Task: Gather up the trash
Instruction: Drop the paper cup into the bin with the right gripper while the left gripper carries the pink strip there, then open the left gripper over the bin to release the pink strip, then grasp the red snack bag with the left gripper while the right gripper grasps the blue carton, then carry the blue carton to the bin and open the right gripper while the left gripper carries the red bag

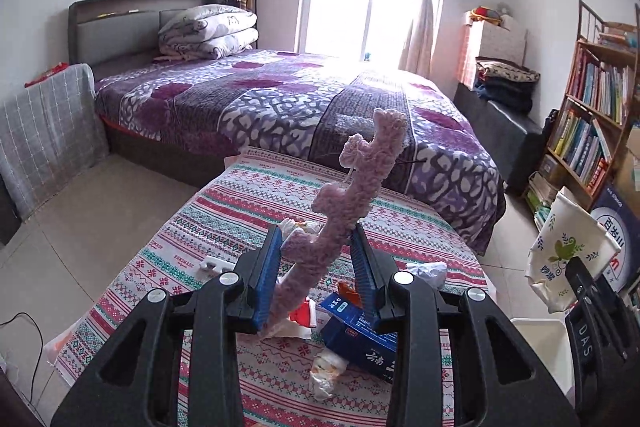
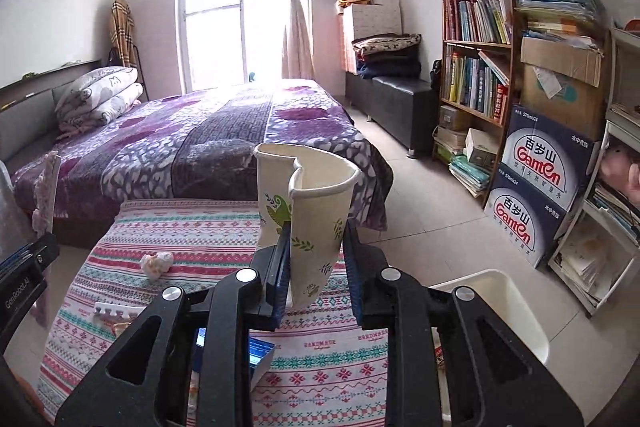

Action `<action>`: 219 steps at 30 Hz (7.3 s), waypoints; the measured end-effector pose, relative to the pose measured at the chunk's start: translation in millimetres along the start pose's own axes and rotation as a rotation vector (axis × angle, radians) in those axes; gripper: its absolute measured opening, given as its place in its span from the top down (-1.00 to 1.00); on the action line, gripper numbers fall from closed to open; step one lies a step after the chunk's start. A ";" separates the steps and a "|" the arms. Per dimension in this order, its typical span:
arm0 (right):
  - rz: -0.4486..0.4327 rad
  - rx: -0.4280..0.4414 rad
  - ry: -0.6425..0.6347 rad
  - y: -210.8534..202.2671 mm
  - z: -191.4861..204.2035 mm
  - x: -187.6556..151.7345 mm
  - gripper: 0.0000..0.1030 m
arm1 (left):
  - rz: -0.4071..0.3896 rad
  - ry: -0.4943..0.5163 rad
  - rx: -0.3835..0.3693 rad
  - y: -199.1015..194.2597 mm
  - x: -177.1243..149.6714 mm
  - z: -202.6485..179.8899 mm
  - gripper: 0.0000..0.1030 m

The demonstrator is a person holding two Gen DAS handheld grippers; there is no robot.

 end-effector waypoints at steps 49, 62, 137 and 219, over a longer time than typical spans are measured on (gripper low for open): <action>0.133 -0.347 0.418 11.8 -227.6 -1.7 -0.61 | 0.195 0.336 -0.292 25.5 -78.7 -211.5 0.29; 0.129 -0.384 0.523 2.3 -281.2 -5.3 -0.74 | 0.290 0.413 -0.419 24.7 -112.3 -278.5 0.29; 0.503 0.151 -0.860 142.1 140.8 -126.4 0.08 | 0.595 0.479 0.043 193.5 -33.1 39.0 0.11; 0.235 -0.083 0.315 42.0 -189.0 7.3 0.14 | 0.288 0.261 -0.377 49.3 -50.3 -186.5 0.09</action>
Point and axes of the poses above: each gripper's, at about its wrist camera, not at the fingertips, and y roughly the way its jaws point, z to its left, x to its top, the point moved 2 cm from there along y, roughly the way its jaws point, and after that the axes turned 9 degrees about z, right-handed, at the moved point
